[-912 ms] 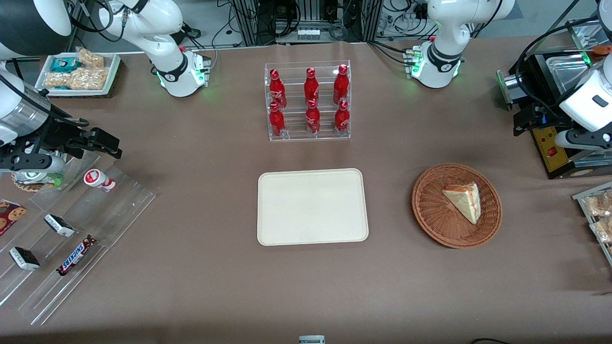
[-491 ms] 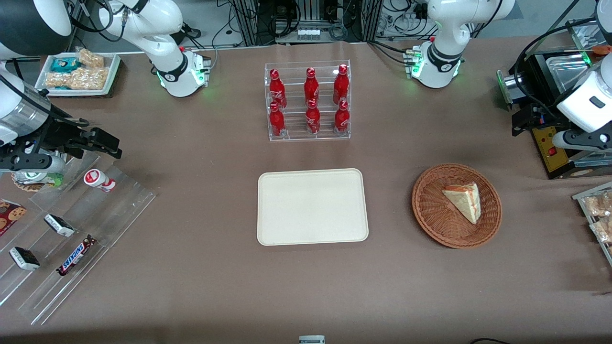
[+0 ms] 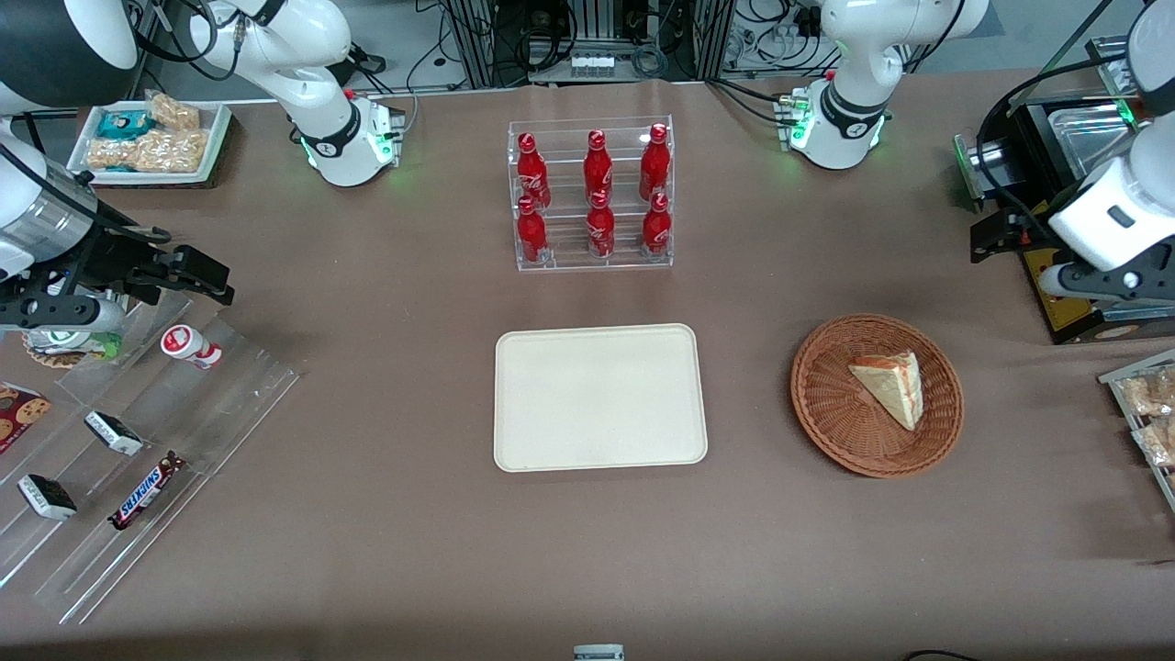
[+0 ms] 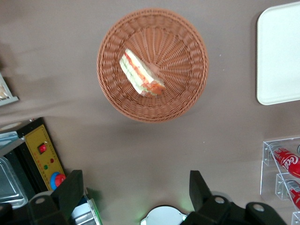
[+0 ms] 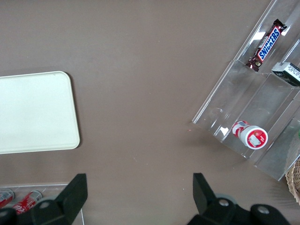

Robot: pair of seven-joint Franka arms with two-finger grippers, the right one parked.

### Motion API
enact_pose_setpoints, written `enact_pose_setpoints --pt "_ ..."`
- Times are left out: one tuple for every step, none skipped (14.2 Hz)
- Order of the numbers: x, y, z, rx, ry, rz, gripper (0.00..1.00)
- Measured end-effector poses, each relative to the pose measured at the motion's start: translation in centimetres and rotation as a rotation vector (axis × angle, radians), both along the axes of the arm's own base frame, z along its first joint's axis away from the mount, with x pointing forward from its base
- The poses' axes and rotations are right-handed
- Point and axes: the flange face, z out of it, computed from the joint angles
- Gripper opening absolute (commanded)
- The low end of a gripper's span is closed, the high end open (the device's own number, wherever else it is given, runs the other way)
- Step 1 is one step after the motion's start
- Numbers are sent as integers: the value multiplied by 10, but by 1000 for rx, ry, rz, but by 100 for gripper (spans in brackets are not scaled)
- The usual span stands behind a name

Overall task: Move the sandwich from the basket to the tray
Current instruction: 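Move the open left gripper toward the wicker basket, then lower the open left gripper onto the sandwich in the wicker basket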

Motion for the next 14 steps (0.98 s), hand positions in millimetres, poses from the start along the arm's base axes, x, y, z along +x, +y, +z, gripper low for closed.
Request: enact_pose_setpoints --pt "2 0 -17 1 4 3 100" --pt "5 0 -37 0 6 4 100" --pt "7 1 -60 0 3 4 100" --pt "8 1 -83 -1 -5 5 100" --pt "8 2 -106 -2 -18 5 100" --pt "7 2 -128 -4 -37 6 100" --pt "5 3 -149 -5 -60 10 100" --pt "1 3 -169 -6 -82 18 100" --pt "-3 4 -188 -7 -102 28 100" --pt "-7 4 -206 -8 -121 42 100" --pt "-11 5 -222 -7 -141 69 100" --pt "-13 5 -235 -6 -157 113 100" --pt "-14 5 -245 -2 -164 171 100" --pt "-13 5 -251 4 -168 246 100"
